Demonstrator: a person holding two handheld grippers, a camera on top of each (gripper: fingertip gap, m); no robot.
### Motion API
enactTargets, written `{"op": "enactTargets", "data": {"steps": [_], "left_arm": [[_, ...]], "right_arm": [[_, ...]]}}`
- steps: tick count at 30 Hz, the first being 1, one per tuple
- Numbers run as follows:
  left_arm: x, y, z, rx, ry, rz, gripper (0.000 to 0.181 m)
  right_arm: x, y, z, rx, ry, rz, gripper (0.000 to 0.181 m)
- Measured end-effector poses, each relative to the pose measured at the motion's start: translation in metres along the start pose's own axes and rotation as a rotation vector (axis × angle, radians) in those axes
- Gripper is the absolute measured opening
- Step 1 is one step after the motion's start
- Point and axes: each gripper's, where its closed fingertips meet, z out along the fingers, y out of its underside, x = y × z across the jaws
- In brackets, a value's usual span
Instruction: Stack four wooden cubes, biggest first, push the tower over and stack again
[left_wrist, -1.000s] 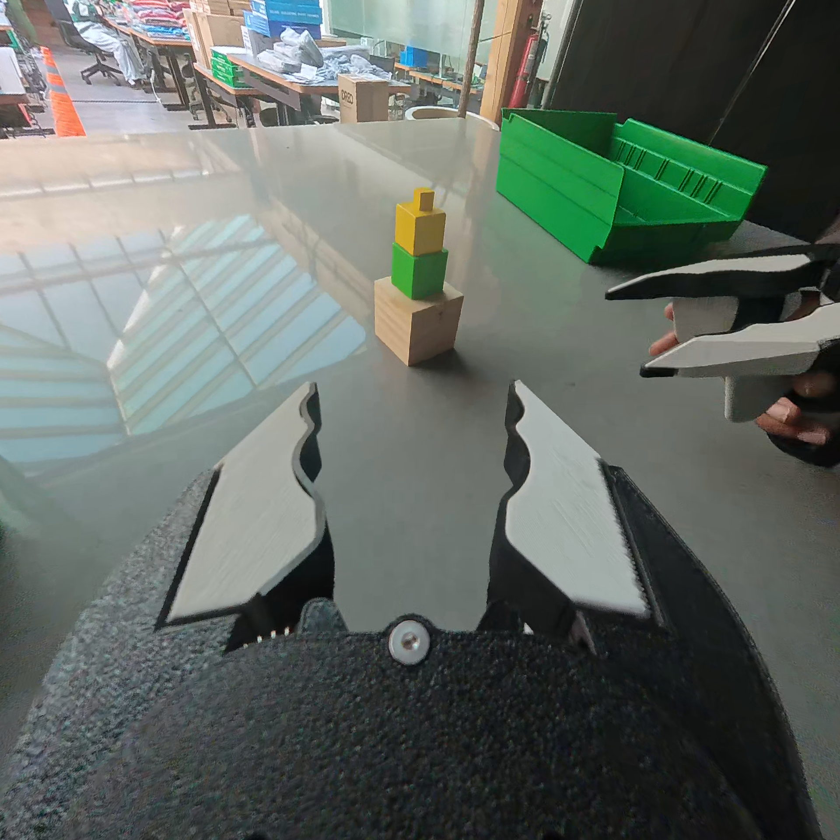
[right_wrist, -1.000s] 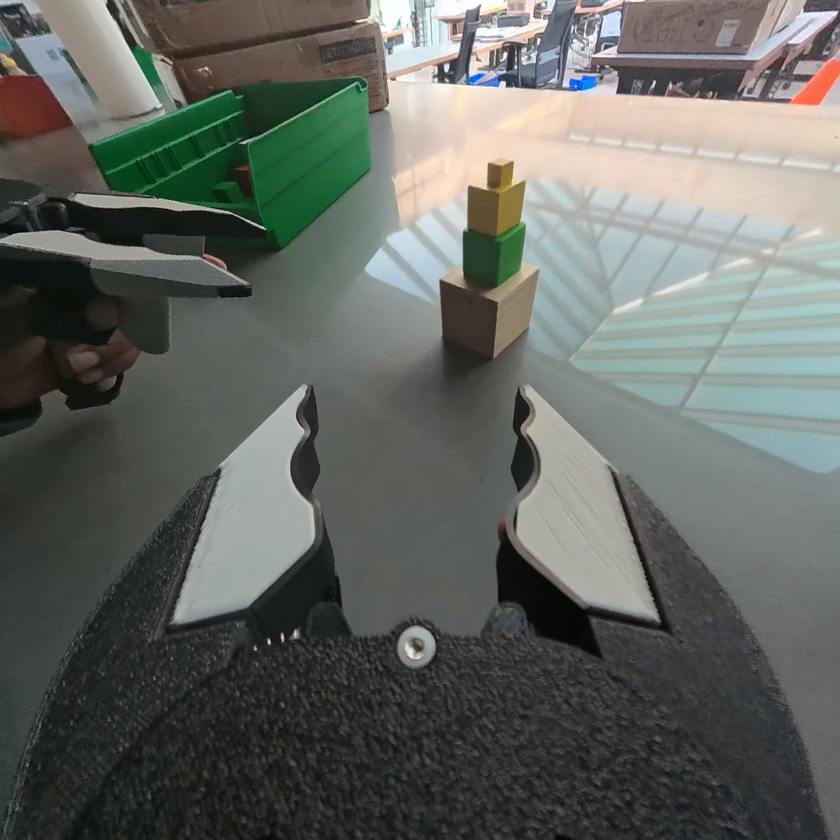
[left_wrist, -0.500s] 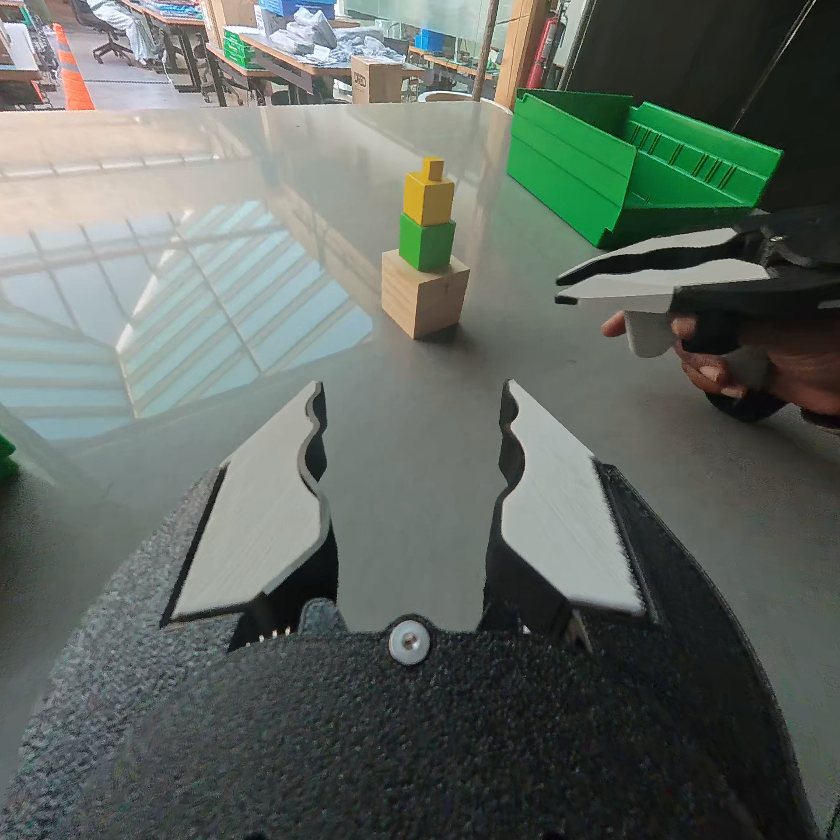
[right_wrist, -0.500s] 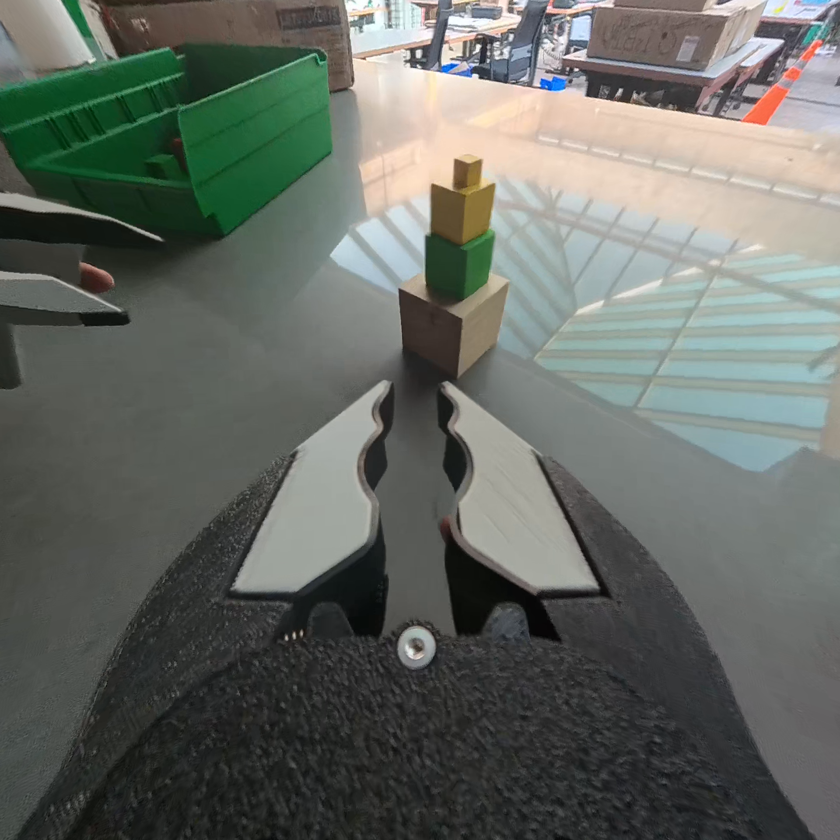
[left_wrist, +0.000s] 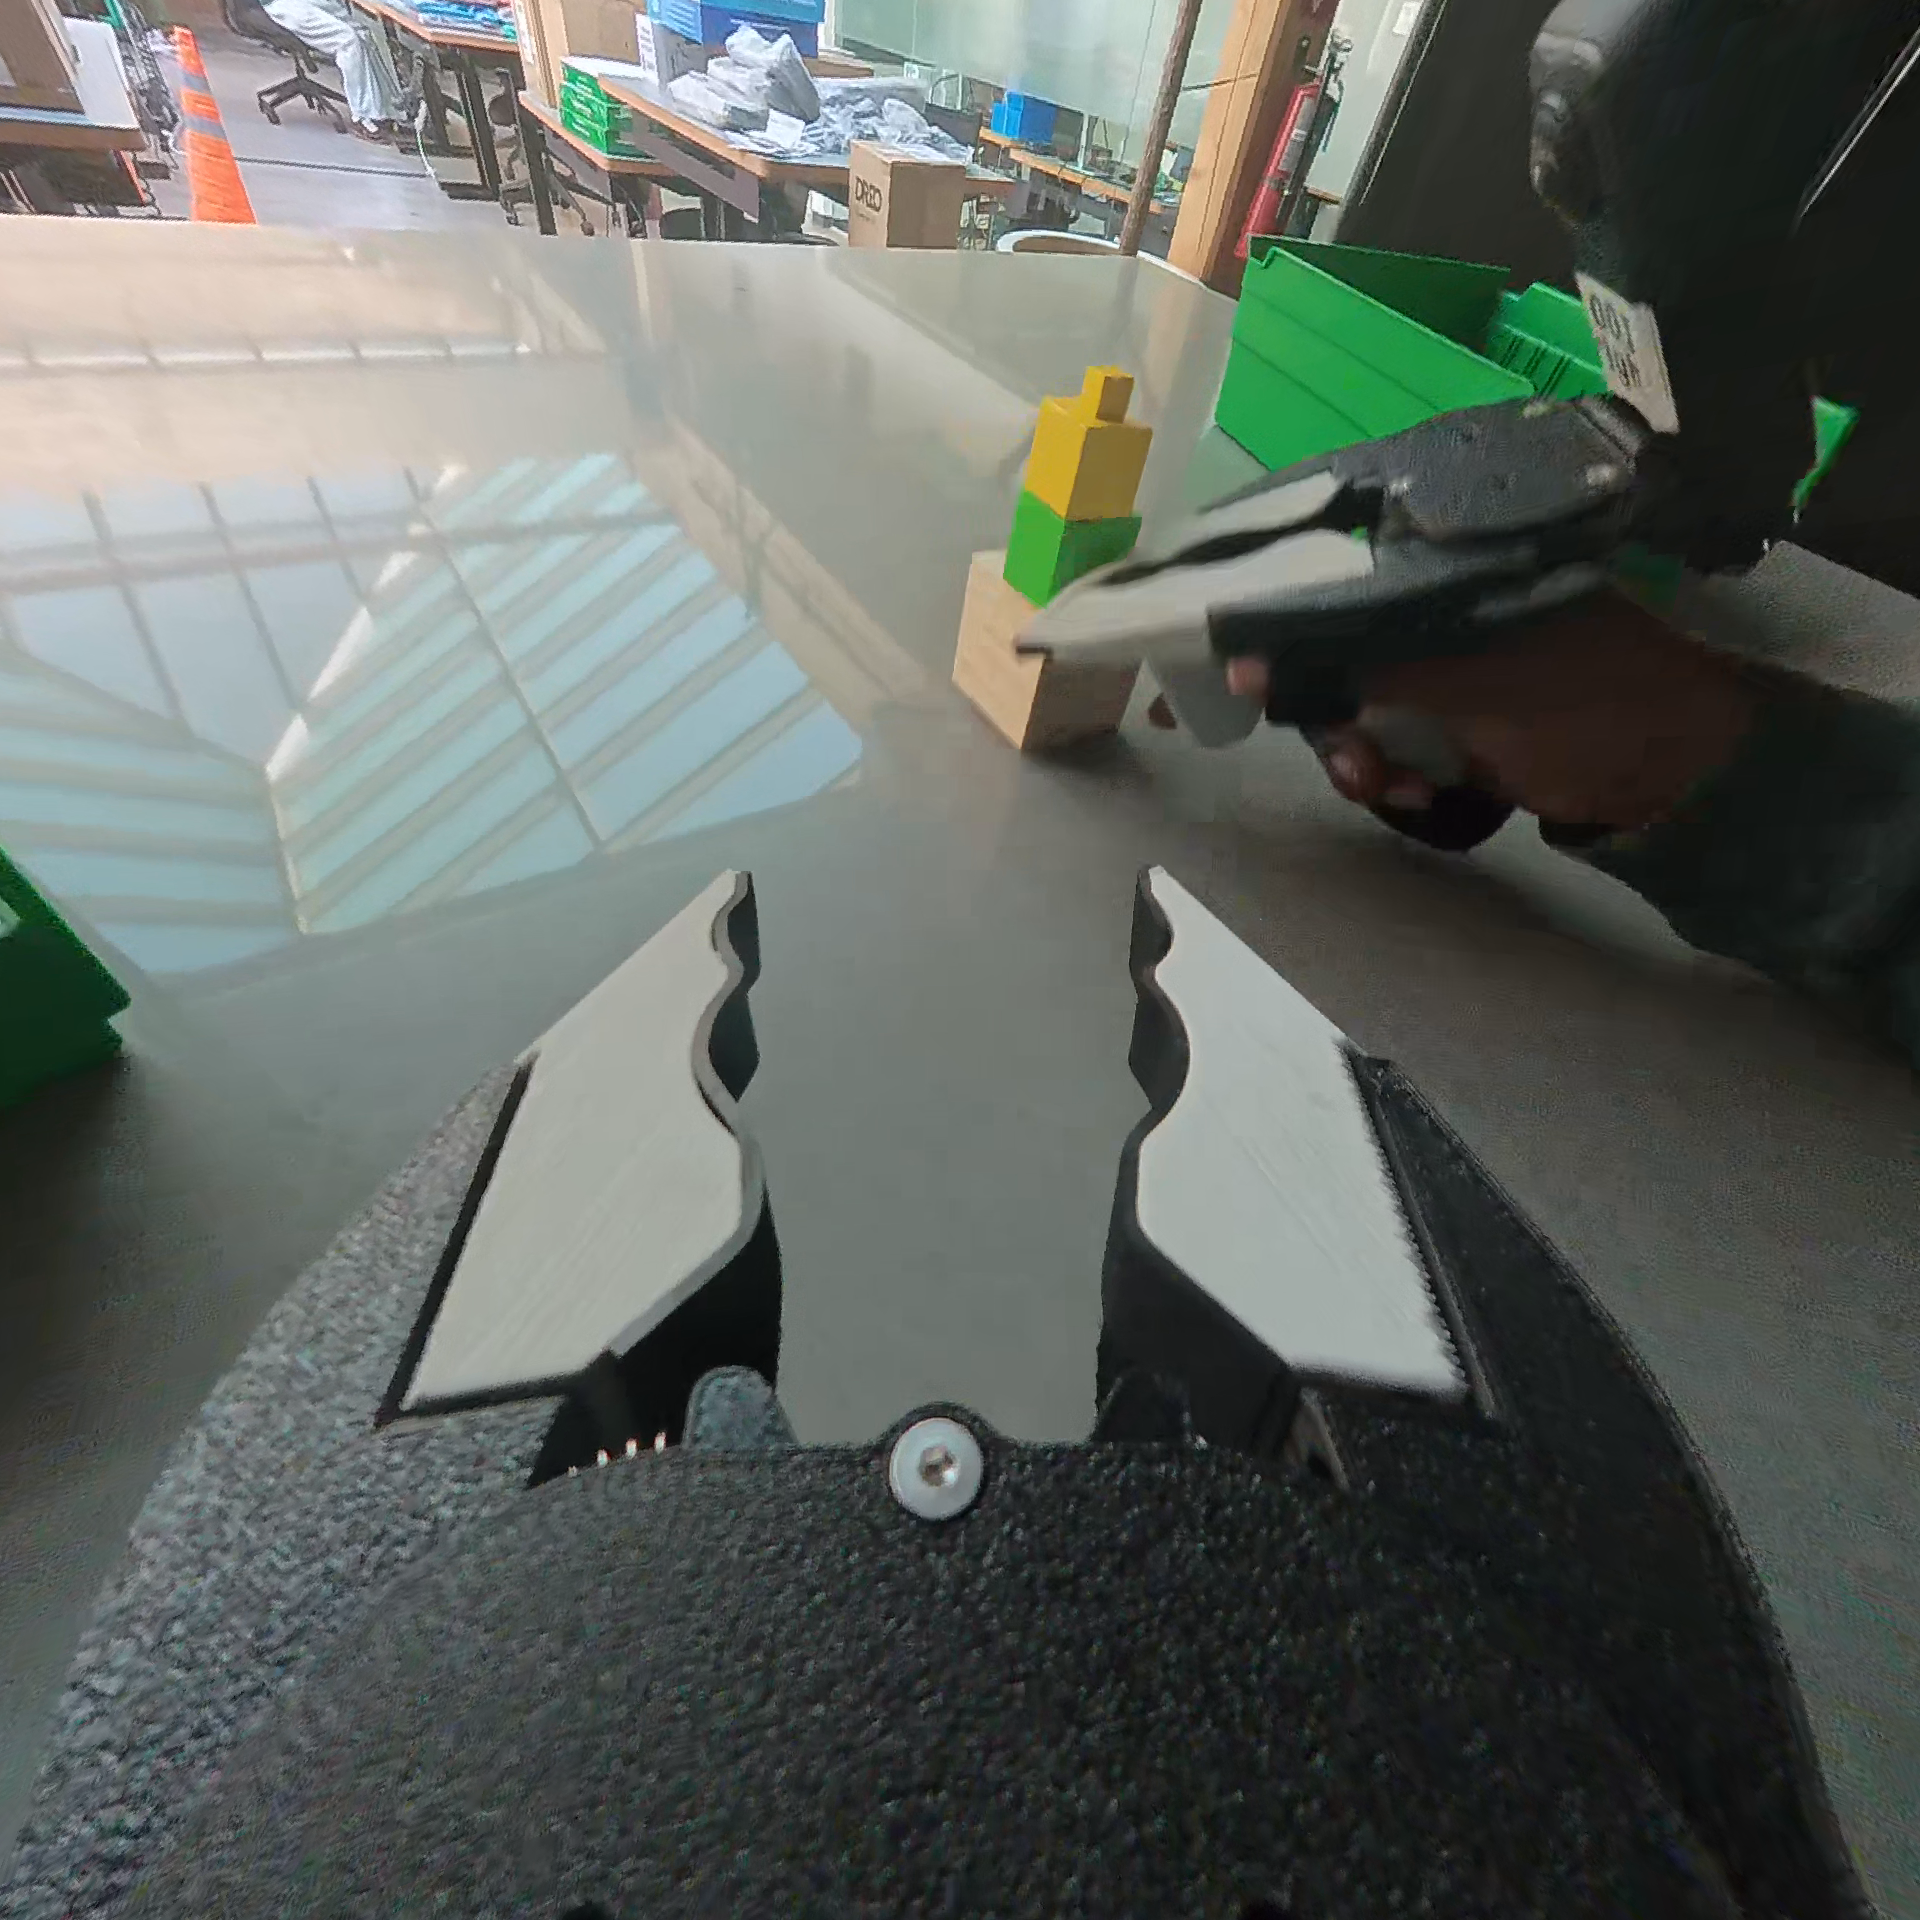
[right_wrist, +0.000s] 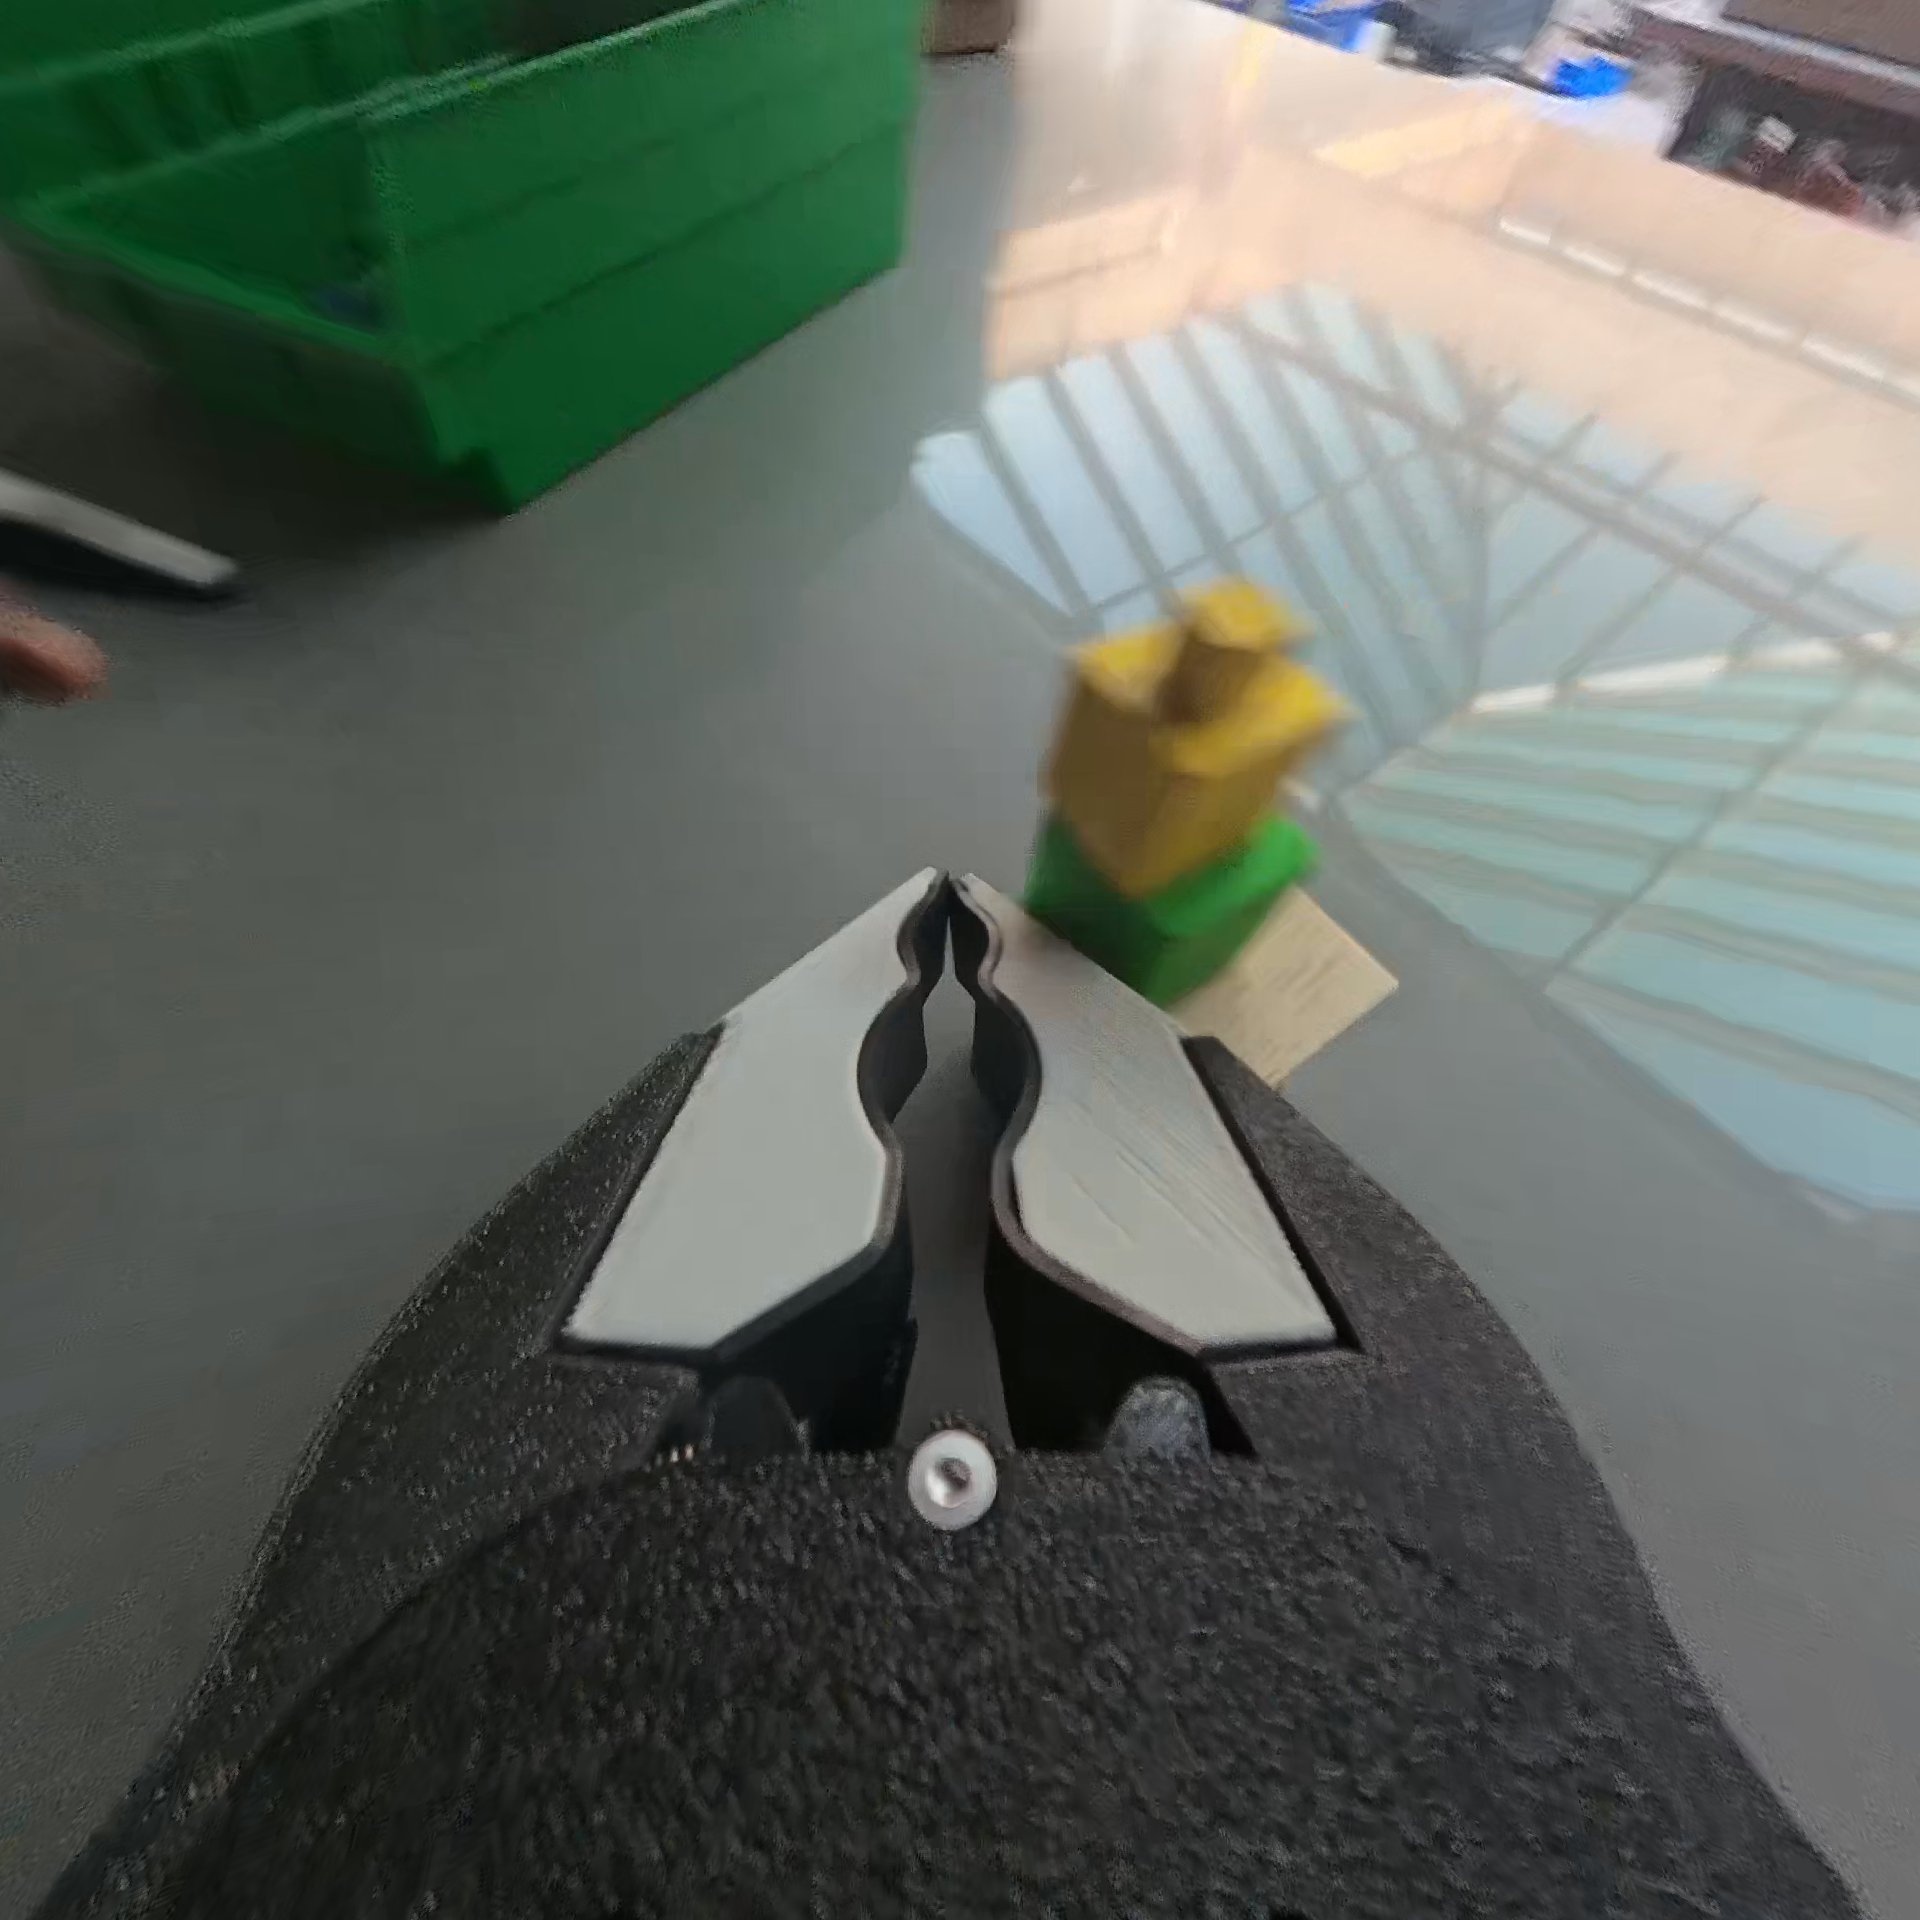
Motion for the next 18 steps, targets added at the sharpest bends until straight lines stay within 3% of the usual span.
{"op": "enactTargets", "data": {"steps": [3,7,14,18], "left_arm": [[-0.003,0.0,0.002,-0.006,0.002,-0.005,0.07],[-0.003,-0.001,0.006,-0.006,0.017,-0.016,0.069],[0.004,-0.001,0.015,-0.021,0.038,0.001,0.069],[0.006,-0.001,0.015,-0.024,0.041,0.007,0.068]], "right_arm": [[0.065,-0.001,-0.015,0.059,0.127,0.192,0.0],[0.108,0.01,-0.032,0.108,0.183,0.357,0.001],[0.127,0.013,-0.053,0.163,0.251,0.397,0.002],[0.128,0.01,-0.047,0.145,0.266,0.356,0.003]]}}
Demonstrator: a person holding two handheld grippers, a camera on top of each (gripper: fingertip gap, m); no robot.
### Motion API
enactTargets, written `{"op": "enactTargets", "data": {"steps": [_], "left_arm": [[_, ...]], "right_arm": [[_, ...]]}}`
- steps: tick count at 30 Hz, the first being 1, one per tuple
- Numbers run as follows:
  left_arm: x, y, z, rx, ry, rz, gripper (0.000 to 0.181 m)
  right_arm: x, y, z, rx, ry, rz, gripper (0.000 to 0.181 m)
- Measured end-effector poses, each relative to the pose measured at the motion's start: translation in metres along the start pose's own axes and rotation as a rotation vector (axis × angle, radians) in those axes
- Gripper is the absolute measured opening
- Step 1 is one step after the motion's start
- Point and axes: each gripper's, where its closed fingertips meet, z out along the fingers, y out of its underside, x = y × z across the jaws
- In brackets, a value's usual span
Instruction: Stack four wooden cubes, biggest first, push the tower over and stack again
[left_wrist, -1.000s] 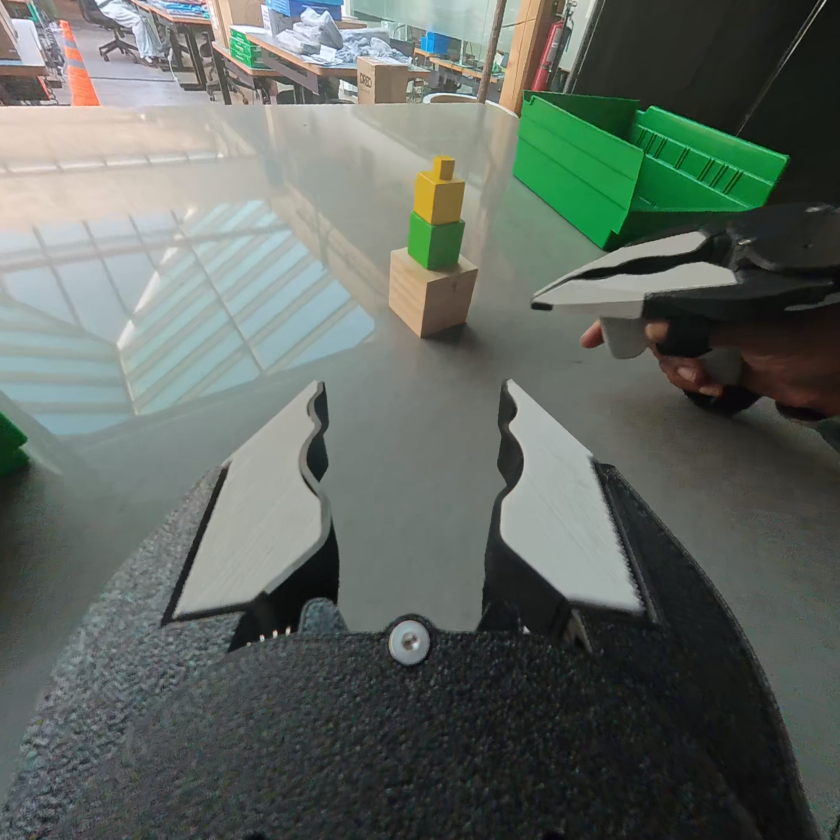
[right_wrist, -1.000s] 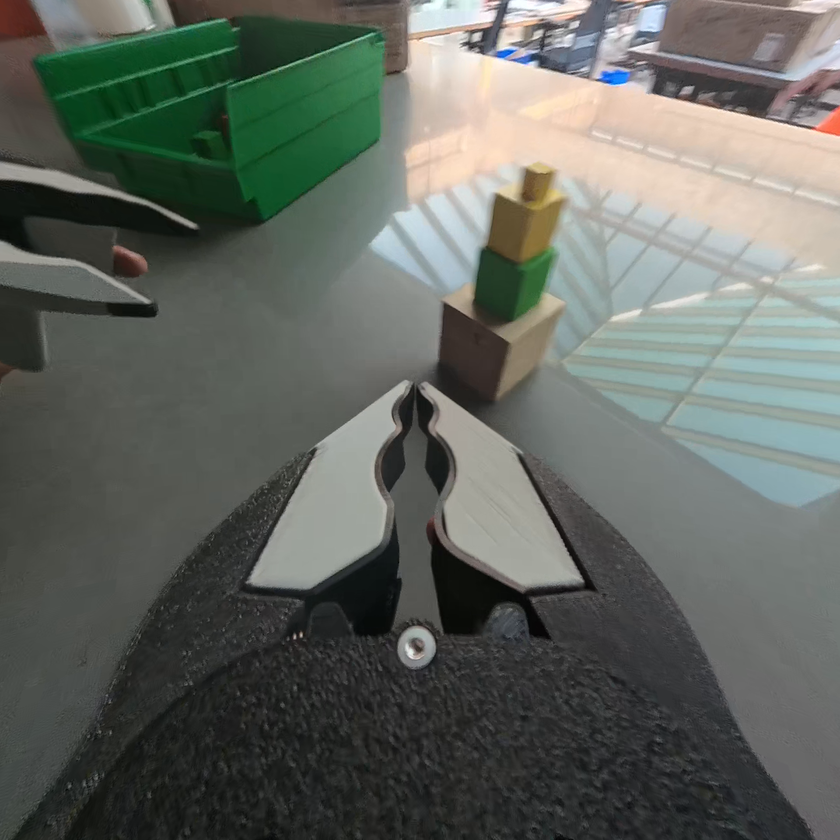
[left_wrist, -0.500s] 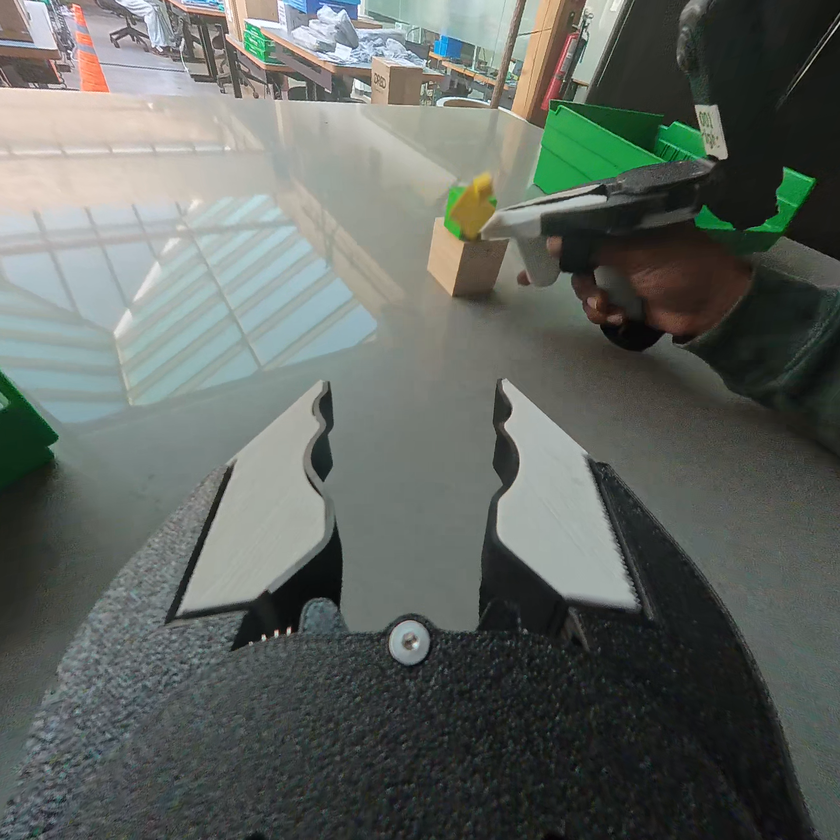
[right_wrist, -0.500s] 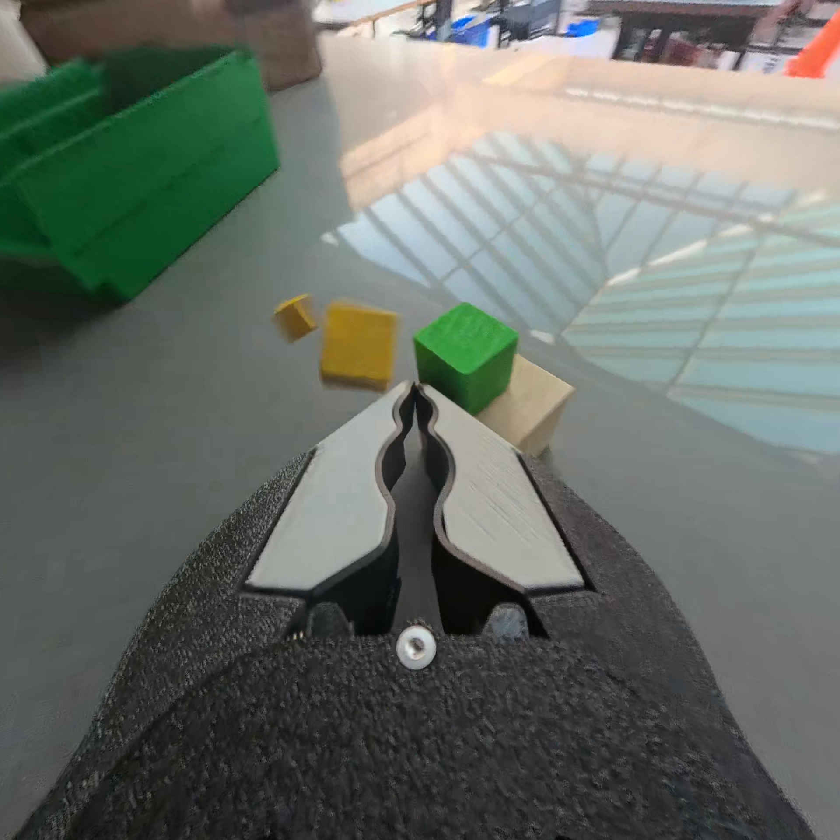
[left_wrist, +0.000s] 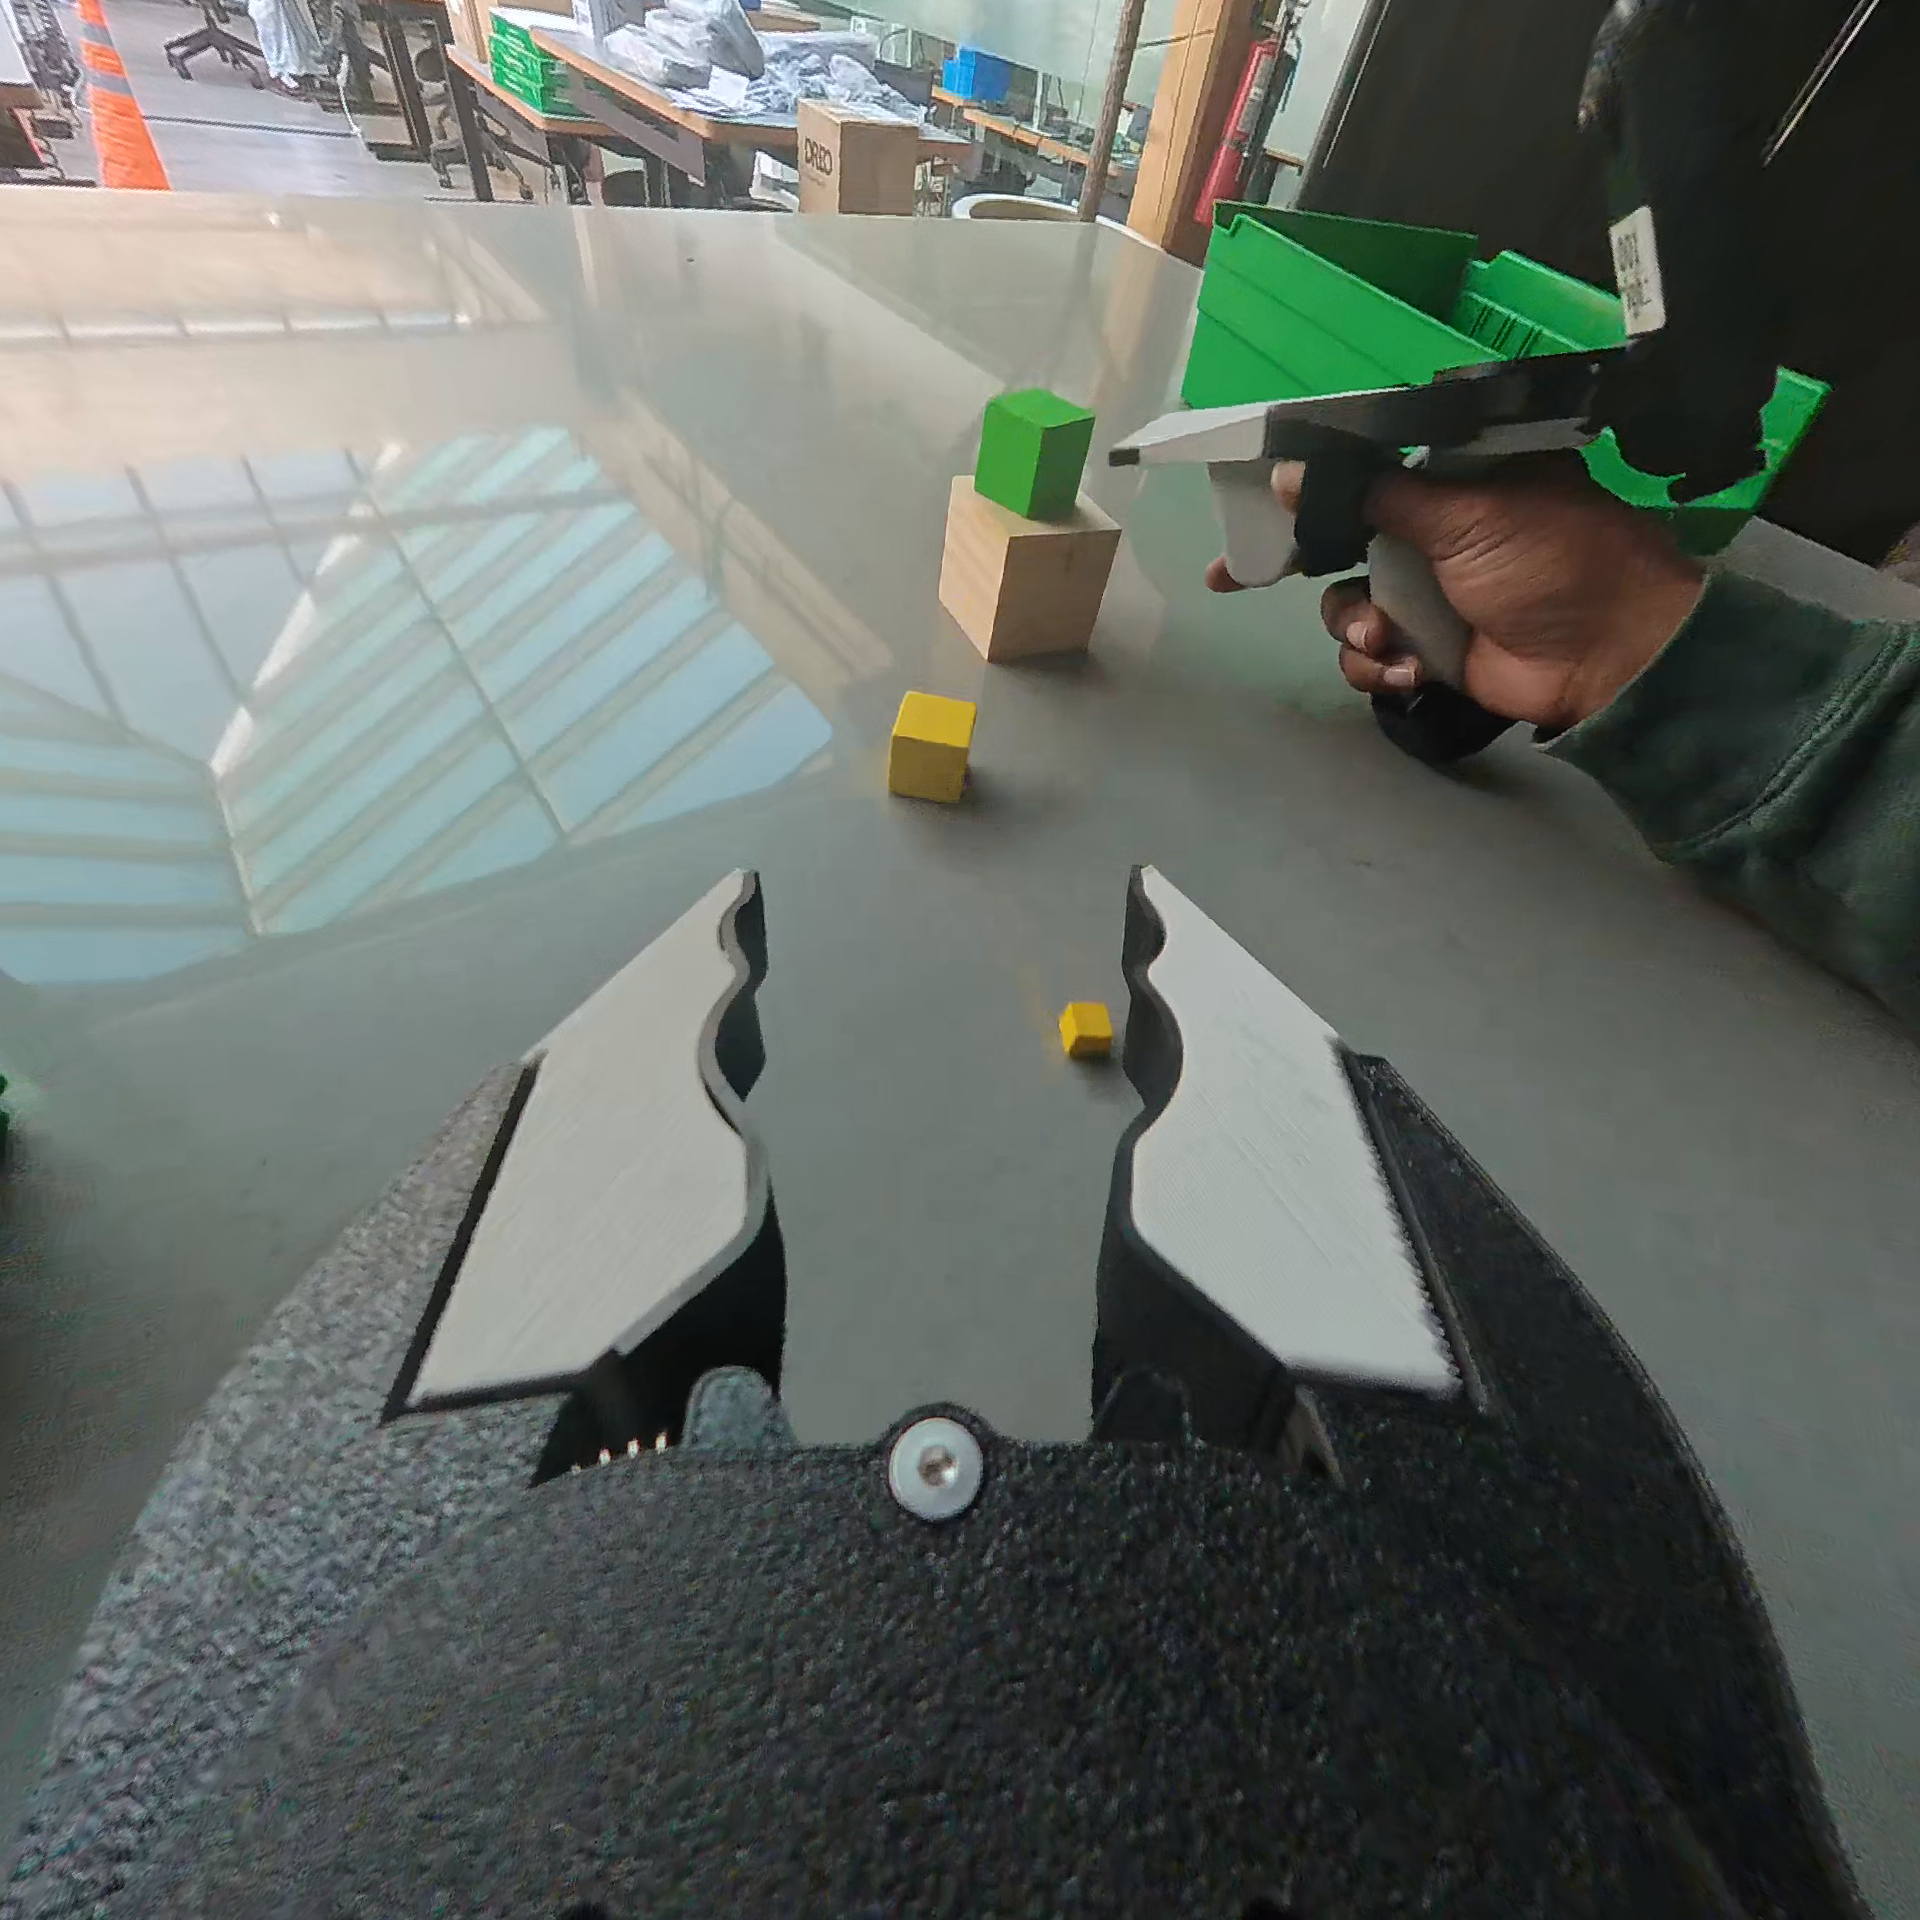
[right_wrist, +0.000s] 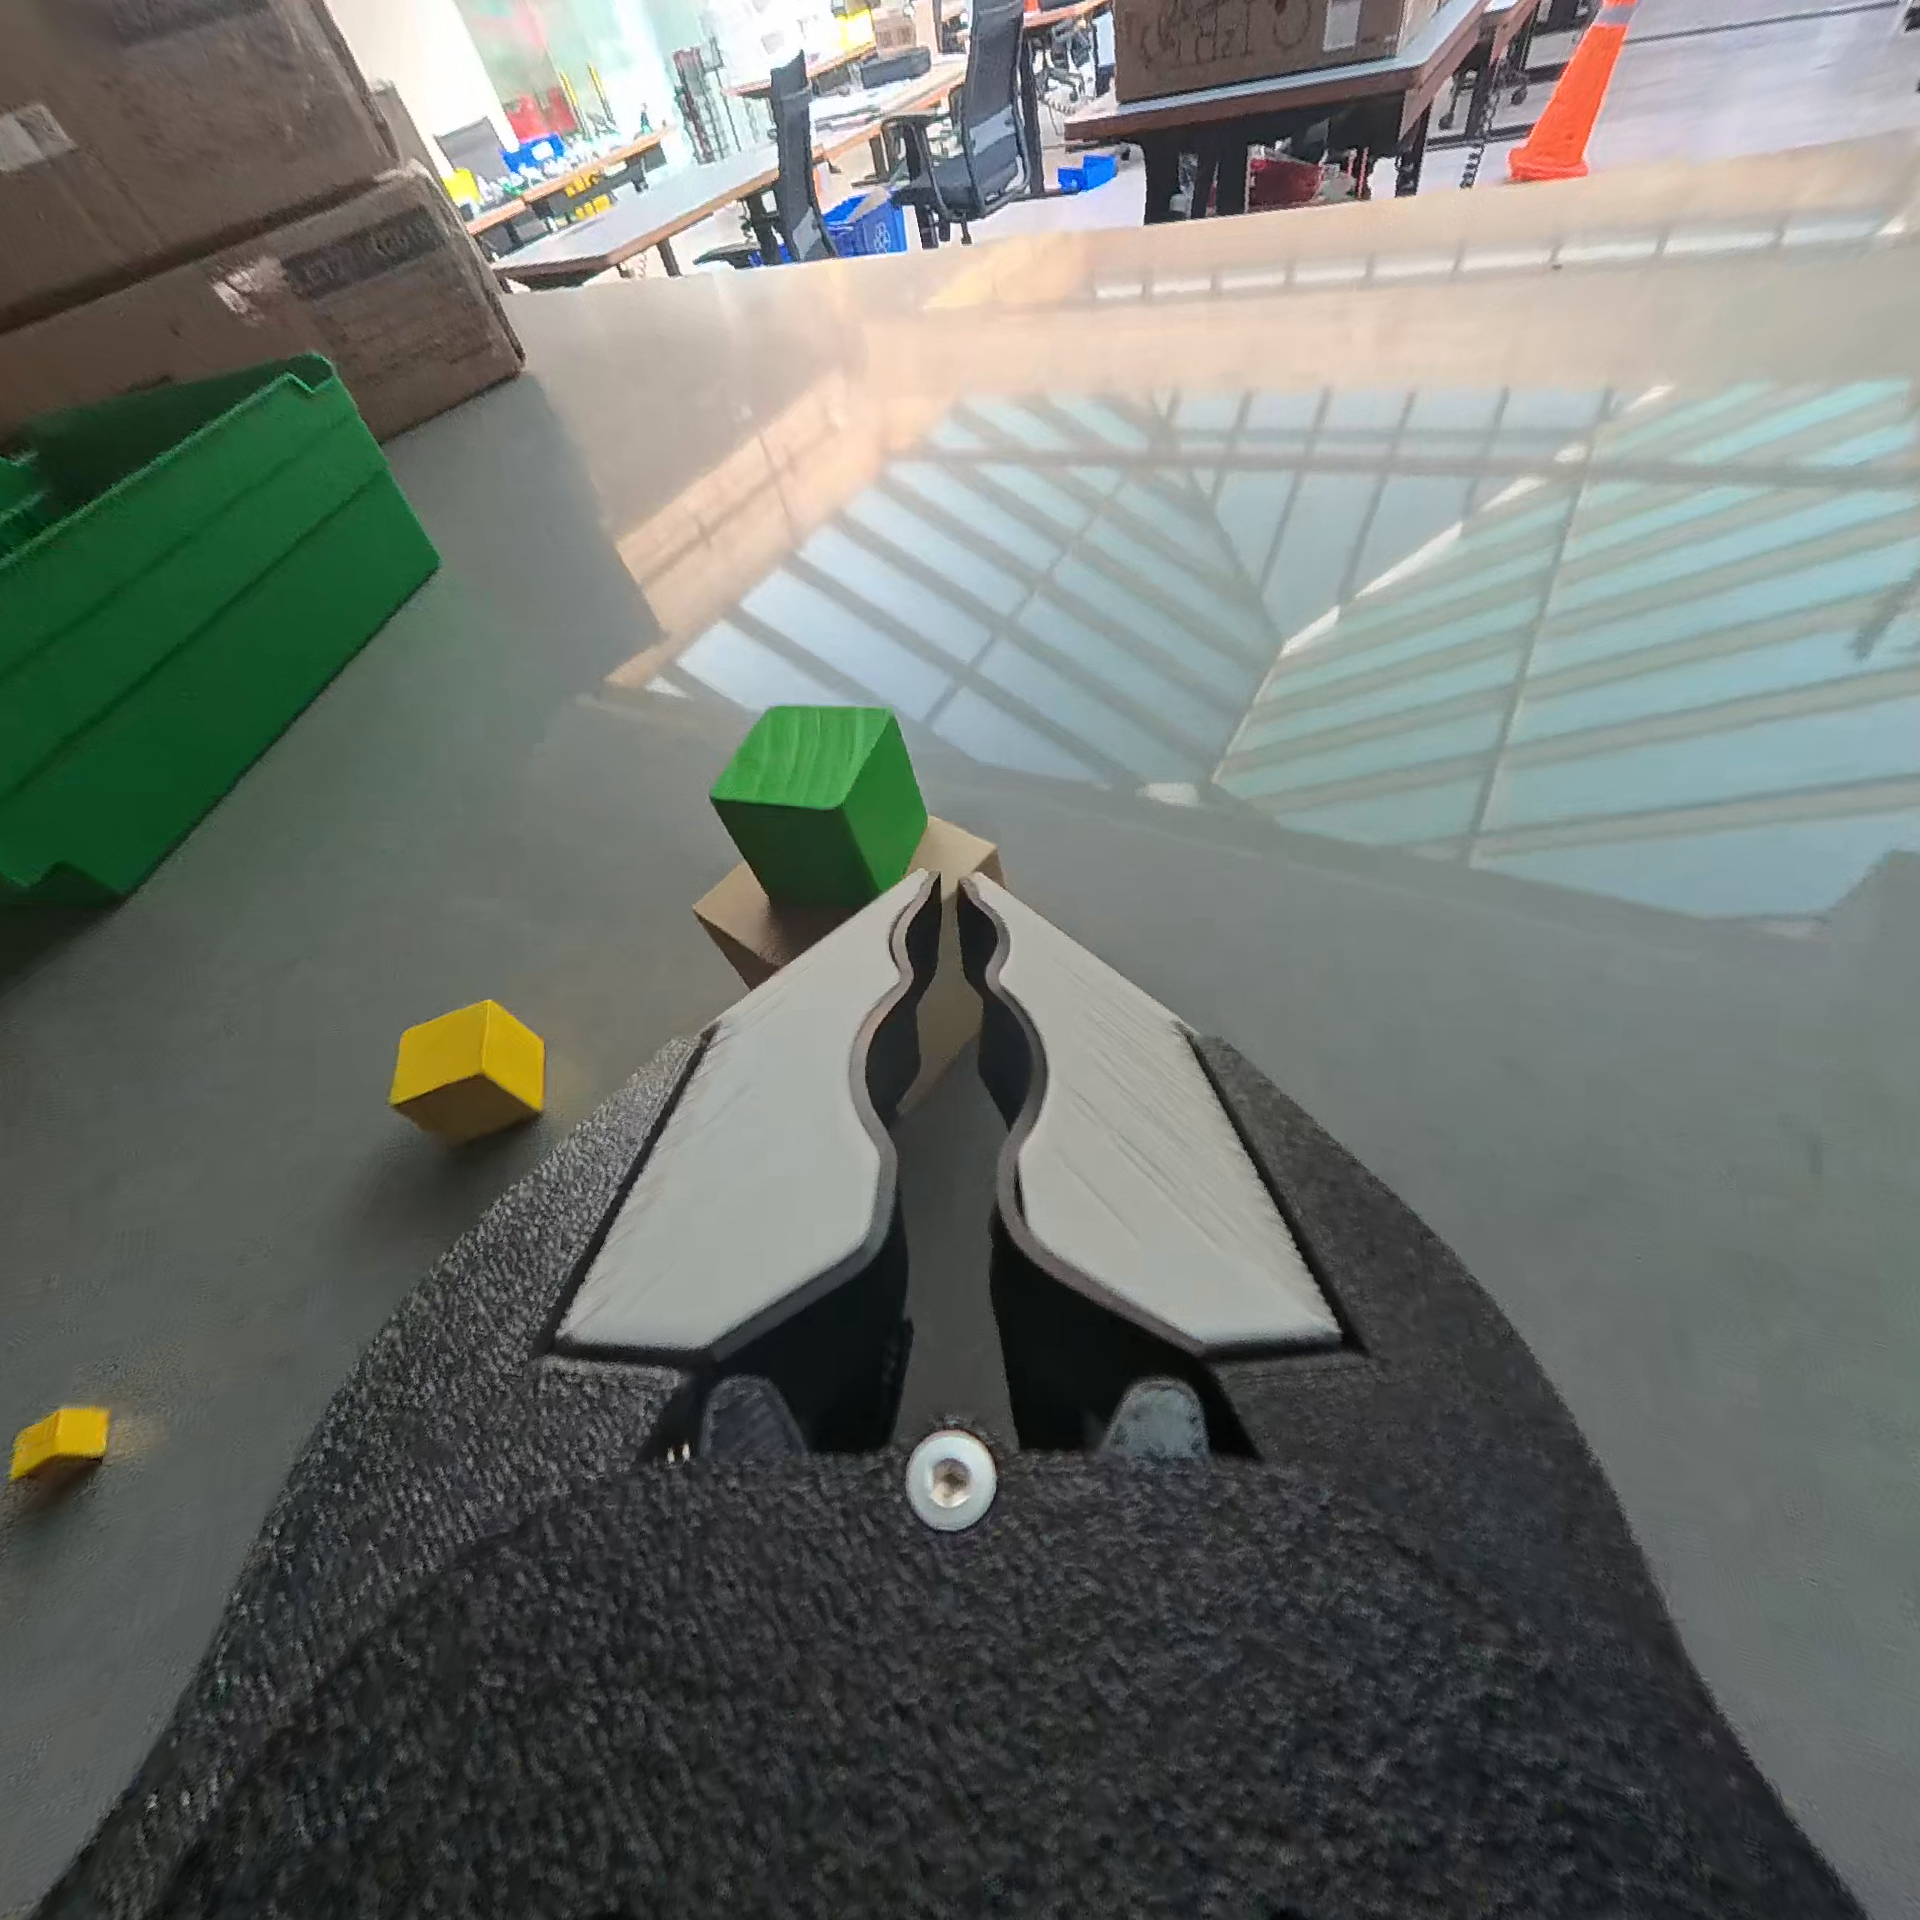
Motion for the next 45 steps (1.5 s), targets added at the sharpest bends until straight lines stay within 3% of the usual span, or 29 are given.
{"op": "enactTargets", "data": {"steps": [3,8,12,29,38,45], "left_arm": [[0.0,0.0,-0.001,0.001,-0.004,0.0,0.068],[-0.001,0.0,-0.003,0.004,-0.011,-0.007,0.068],[-0.002,0.0,-0.004,0.007,-0.016,-0.008,0.068],[0.0,0.001,-0.002,-0.004,-0.007,-0.007,0.068],[0.0,0.0,0.001,0.0,-0.013,-0.004,0.068],[0.01,-0.001,0.006,0.003,0.004,0.012,0.069]], "right_arm": [[-0.004,-0.009,0.014,0.007,-0.007,-0.013,0.005],[-0.08,0.001,0.032,-0.055,-0.201,-0.306,0.003],[-0.104,0.01,0.03,-0.058,-0.254,-0.348,0.003],[-0.084,0.023,-0.028,-0.046,-0.238,-0.286,0.019],[-0.072,0.033,-0.083,0.0,-0.148,-0.245,0.067],[-0.06,0.049,-0.11,-0.031,-0.109,-0.2,0.082]]}}
